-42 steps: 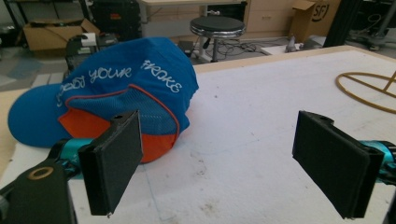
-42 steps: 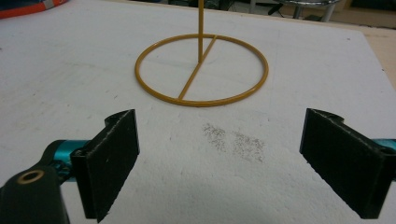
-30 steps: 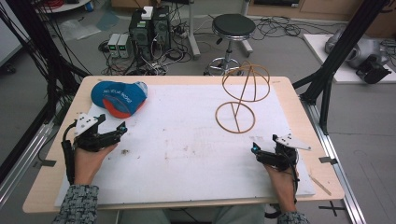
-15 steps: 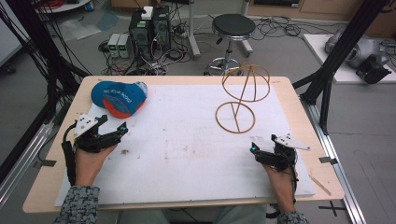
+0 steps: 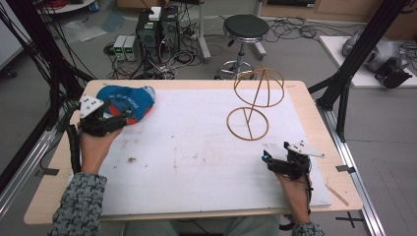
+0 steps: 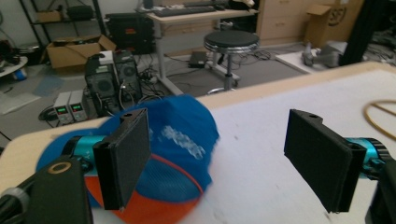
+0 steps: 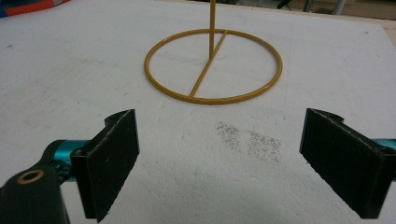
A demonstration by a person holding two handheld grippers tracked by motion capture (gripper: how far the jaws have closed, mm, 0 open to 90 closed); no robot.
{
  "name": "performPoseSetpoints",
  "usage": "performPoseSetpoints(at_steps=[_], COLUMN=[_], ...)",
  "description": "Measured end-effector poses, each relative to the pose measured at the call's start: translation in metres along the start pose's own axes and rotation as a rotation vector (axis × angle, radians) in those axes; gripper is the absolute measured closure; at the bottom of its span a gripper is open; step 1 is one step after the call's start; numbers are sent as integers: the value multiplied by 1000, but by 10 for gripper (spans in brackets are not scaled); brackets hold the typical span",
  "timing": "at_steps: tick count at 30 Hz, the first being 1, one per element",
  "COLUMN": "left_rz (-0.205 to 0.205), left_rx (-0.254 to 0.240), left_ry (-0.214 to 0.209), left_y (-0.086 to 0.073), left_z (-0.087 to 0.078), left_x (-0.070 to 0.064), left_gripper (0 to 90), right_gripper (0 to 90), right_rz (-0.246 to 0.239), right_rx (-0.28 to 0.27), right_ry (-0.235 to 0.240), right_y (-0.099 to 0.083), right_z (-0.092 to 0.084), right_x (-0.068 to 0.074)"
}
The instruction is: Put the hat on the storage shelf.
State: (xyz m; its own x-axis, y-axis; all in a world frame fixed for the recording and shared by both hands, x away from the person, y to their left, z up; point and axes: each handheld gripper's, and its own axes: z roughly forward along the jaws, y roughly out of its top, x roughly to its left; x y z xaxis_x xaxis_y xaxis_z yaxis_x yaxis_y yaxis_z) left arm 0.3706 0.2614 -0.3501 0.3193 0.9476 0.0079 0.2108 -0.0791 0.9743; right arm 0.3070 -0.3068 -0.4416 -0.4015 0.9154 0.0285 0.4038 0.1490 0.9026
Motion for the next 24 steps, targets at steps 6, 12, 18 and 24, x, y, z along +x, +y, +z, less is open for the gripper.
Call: performPoseSetpoints(at_steps=[6, 12, 18, 24], left_rz=[-3, -16, 27, 26], left_rx=[-6, 16, 52, 88], left_ry=[65, 84, 93, 97], left_y=[3, -6, -10, -15], left_z=[32, 63, 88, 99], left_x=[18, 21, 18, 21], left_gripper=[256, 268, 288, 337], right_gripper=[109, 109, 109, 109], right_rz=[6, 10, 7, 2], right_rx=[-4, 3, 9, 9], right_ry=[6, 4, 8, 8], right_y=[0, 0, 0, 0], right_z=[0, 0, 2, 3], right_x=[0, 0, -1, -1])
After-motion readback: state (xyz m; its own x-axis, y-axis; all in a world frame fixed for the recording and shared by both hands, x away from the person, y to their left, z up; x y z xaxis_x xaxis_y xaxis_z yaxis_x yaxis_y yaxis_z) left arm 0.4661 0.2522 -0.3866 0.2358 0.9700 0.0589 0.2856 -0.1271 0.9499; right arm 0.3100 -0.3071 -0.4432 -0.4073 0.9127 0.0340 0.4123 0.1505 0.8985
